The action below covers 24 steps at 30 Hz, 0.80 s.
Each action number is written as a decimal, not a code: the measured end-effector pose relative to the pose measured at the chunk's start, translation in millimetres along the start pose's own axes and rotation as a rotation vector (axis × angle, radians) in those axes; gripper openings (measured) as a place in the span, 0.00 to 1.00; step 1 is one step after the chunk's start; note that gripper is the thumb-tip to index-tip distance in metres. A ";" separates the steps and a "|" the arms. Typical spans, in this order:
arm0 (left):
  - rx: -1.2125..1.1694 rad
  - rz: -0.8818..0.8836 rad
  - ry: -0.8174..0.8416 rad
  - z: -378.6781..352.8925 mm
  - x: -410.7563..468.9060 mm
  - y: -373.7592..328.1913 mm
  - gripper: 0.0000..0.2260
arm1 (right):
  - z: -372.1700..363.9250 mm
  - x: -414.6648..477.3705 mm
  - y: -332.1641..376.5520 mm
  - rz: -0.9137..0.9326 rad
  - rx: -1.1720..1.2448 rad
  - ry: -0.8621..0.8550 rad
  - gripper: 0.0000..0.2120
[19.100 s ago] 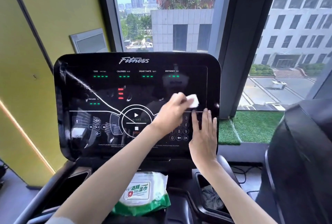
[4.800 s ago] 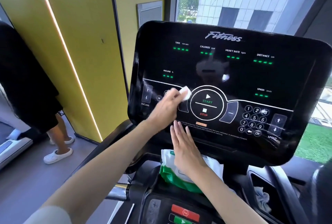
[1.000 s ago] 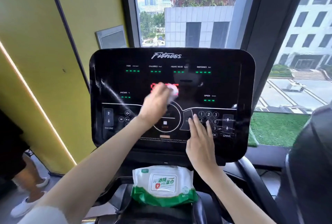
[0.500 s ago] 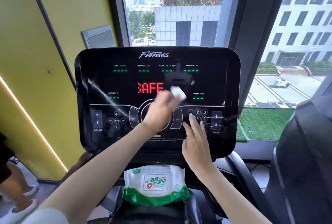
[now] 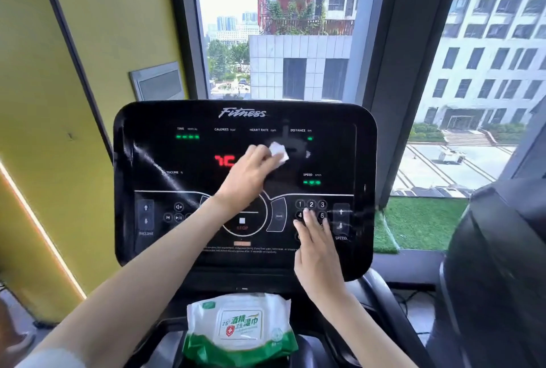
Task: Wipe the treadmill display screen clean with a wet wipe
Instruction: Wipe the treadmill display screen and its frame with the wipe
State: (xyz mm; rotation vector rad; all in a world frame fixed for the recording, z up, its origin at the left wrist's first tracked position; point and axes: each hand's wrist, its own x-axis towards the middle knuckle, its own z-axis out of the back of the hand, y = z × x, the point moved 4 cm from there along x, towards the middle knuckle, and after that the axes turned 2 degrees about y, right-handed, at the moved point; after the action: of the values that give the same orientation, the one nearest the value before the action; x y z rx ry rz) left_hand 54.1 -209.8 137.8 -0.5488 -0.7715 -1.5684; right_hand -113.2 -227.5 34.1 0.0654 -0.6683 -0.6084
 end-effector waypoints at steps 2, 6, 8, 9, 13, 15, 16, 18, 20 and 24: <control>-0.052 0.429 -0.204 12.3 0.2 25.3 0.25 | -1.5 -1.3 -1.3 0.000 0.018 -0.007 0.25; -0.143 0.405 -0.052 -2.8 -22.4 -12.4 0.19 | -7.0 -4.8 3.2 -0.021 0.040 -0.038 0.26; 0.011 -0.140 0.198 -18.6 -58.8 -48.8 0.17 | -7.7 -9.4 4.4 -0.041 0.101 -0.068 0.27; 0.044 -0.279 0.280 -22.6 -79.8 -47.0 0.17 | -8.2 -11.7 5.0 -0.036 0.118 -0.072 0.28; -0.108 0.544 -0.026 12.0 -121.9 23.4 0.13 | -14.0 -18.4 11.9 0.033 0.082 -0.015 0.32; -0.062 0.901 -0.237 18.1 -139.2 35.7 0.20 | -20.3 -20.8 16.8 0.066 0.067 0.031 0.34; -0.046 0.960 -0.236 17.1 -136.3 27.2 0.22 | -22.9 -21.6 19.9 0.077 0.071 0.050 0.34; -0.056 0.647 -0.015 2.1 -120.8 -7.9 0.26 | -27.1 -22.1 27.5 0.095 0.079 0.085 0.35; -0.039 0.112 0.295 -15.0 -122.3 -35.2 0.27 | -30.2 -21.6 33.4 0.105 0.088 0.103 0.36; -0.066 0.425 0.076 6.3 -133.7 16.3 0.24 | -31.9 -22.3 36.6 0.075 0.094 0.087 0.34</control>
State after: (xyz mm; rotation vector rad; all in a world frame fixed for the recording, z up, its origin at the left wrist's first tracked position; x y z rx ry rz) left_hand 89.1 -116.3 47.1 -0.6506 -0.5055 -1.2148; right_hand -89.4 -189.3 5.4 0.1533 -0.6125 -0.4994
